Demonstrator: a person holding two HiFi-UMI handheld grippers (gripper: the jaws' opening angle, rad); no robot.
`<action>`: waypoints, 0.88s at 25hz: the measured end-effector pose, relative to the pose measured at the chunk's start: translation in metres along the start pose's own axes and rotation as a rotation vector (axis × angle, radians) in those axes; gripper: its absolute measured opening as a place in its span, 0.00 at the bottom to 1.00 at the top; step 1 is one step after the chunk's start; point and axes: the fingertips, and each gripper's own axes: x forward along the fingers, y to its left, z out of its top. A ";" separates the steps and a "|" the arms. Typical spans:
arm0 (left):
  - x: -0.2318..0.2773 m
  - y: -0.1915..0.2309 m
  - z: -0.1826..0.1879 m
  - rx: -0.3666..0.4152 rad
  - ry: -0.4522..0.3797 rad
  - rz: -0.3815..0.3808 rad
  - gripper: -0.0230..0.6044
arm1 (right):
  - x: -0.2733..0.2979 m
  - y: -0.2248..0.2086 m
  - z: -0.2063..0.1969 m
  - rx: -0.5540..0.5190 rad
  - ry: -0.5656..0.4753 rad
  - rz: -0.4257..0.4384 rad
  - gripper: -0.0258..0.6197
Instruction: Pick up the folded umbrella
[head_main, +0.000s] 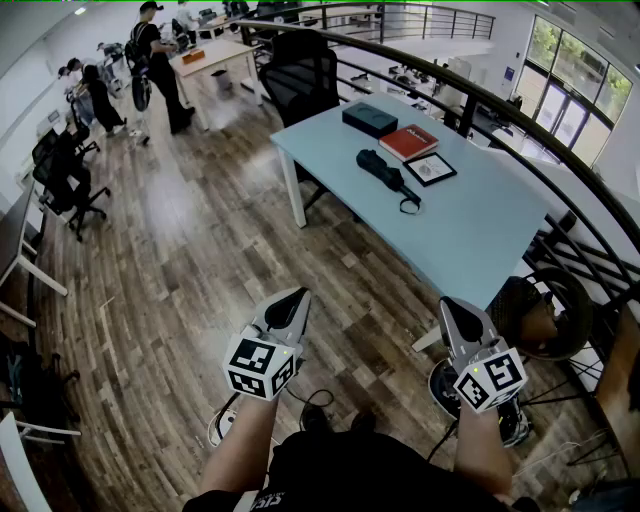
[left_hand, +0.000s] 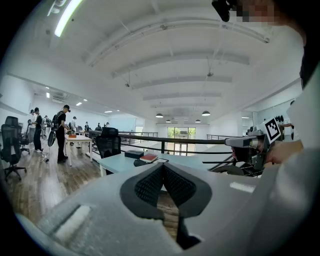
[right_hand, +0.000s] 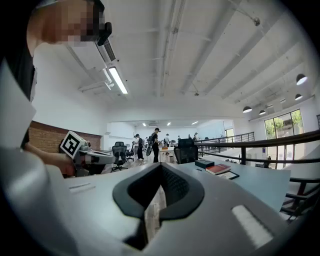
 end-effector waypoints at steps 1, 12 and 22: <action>0.002 -0.003 0.001 -0.001 -0.001 -0.005 0.05 | -0.002 -0.001 0.000 0.000 0.001 0.003 0.03; 0.004 -0.036 0.001 -0.028 -0.026 0.027 0.05 | -0.036 -0.015 -0.003 0.037 -0.007 0.037 0.03; 0.025 -0.019 -0.029 -0.070 0.016 0.036 0.05 | -0.004 -0.023 -0.018 0.064 0.033 0.083 0.04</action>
